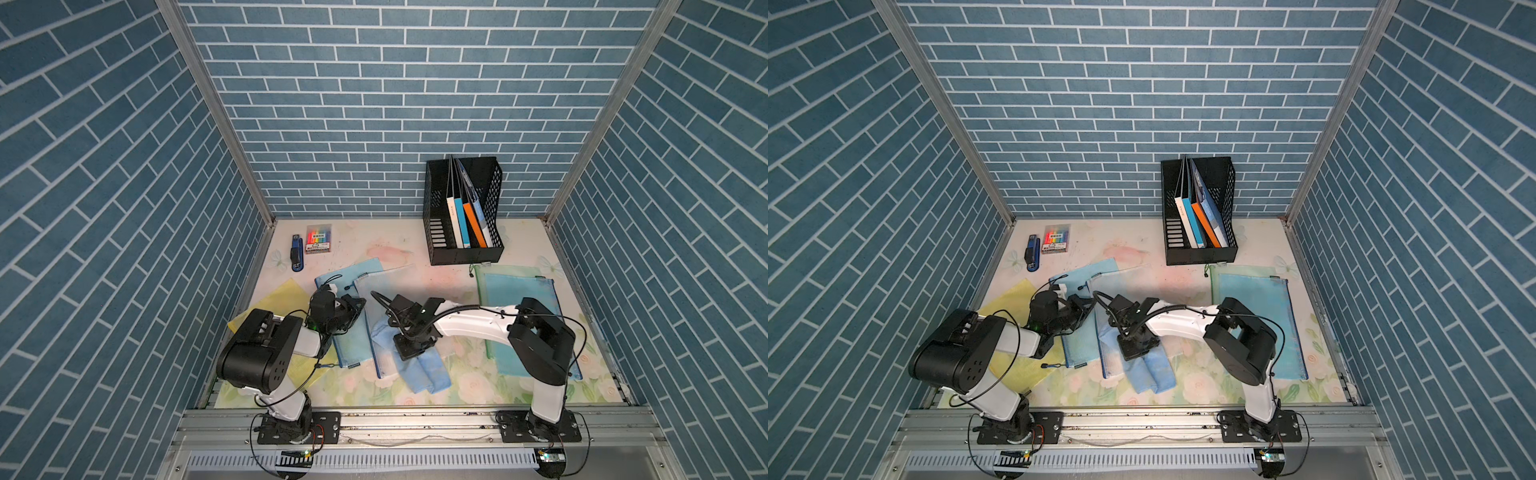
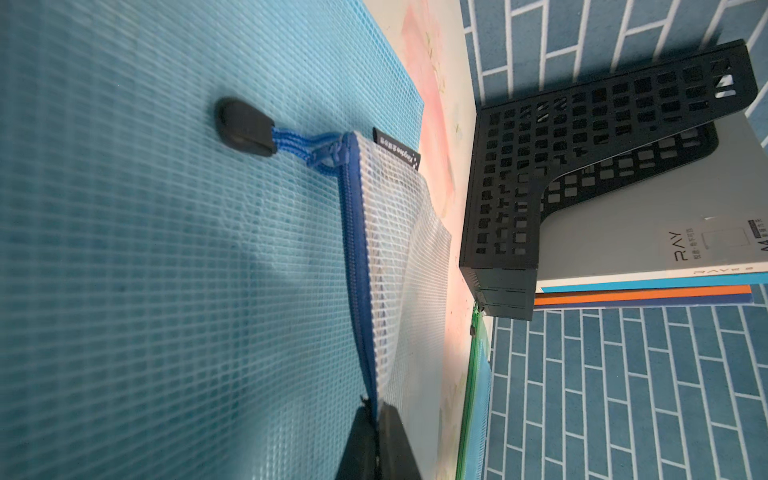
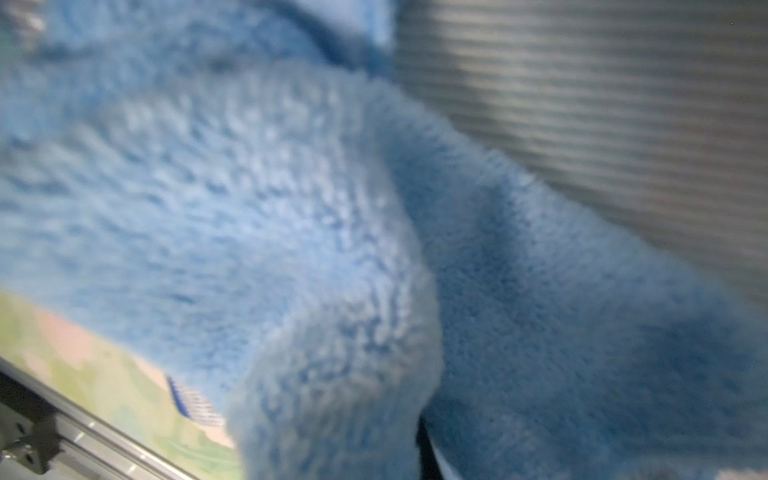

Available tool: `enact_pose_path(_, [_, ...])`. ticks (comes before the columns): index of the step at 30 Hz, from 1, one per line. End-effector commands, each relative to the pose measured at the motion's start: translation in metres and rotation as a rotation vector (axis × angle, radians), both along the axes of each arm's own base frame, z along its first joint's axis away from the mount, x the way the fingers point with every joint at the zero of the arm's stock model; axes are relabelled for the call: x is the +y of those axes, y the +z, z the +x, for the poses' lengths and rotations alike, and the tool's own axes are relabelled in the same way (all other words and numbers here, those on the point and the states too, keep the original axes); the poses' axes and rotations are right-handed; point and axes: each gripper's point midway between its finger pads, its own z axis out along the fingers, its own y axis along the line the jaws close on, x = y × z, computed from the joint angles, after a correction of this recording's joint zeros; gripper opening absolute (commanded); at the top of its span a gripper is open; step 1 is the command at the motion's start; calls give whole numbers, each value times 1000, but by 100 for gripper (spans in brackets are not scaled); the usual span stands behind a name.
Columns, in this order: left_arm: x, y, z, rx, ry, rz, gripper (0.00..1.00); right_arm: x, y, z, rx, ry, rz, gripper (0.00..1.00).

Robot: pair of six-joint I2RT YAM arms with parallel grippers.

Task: Wipe the document bag
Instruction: Wipe the dirt from the document bag.

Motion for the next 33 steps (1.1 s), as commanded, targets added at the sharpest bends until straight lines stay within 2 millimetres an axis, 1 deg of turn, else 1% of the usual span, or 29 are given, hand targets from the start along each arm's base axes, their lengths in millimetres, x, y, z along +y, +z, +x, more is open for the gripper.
enact_pose_path(1, [-2,2,1,-18,-21,19,0,-55,3,18,-36,-146,-105,0])
enact_pose_path(2, [-2,3,1,-18,-23,21,0,-69,4,21,-36,-175,-117,0])
enact_pose_path(4, [-2,3,2,-21,-24,20,0,-89,7,25,-48,-212,-145,0])
enact_pose_path(6, [-3,3,2,-18,-24,21,0,-103,11,29,-74,-221,-189,0])
enact_pose_path(8, [-3,3,2,-19,-25,22,0,-105,9,30,-72,-218,-226,0])
enact_pose_path(9, [-3,2,2,-16,-26,21,0,-101,8,30,-70,-211,-230,0])
enact_pose_path(10, [-3,2,2,-15,-26,21,0,-93,8,30,-74,-198,-224,0])
enact_pose_path(11, [-3,2,2,-17,-24,21,0,-80,8,28,-76,-175,-213,0])
enact_pose_path(13, [-2,2,2,-17,-23,21,0,-49,9,23,-86,-106,-185,0])
enact_pose_path(15, [-2,2,2,-14,-20,19,0,-8,10,15,-94,-6,-143,0])
enact_pose_path(17, [-2,2,2,-13,-16,15,0,23,10,6,-90,78,-109,0])
enact_pose_path(18, [-2,2,1,-14,-16,15,0,38,10,1,-88,115,-85,0])
enact_pose_path(20, [-1,2,1,-14,-15,17,0,59,11,-7,-79,169,-40,0])
enact_pose_path(21, [-1,2,1,-12,-15,19,0,67,12,-12,-73,188,-12,0])
enact_pose_path(27, [0,3,2,-15,-7,23,0,99,16,-30,-3,223,142,0])
enact_pose_path(29, [-1,3,3,-13,-9,22,0,105,13,-34,5,237,168,0])
enact_pose_path(33, [0,2,4,-6,-7,22,0,110,10,-45,14,277,213,0])
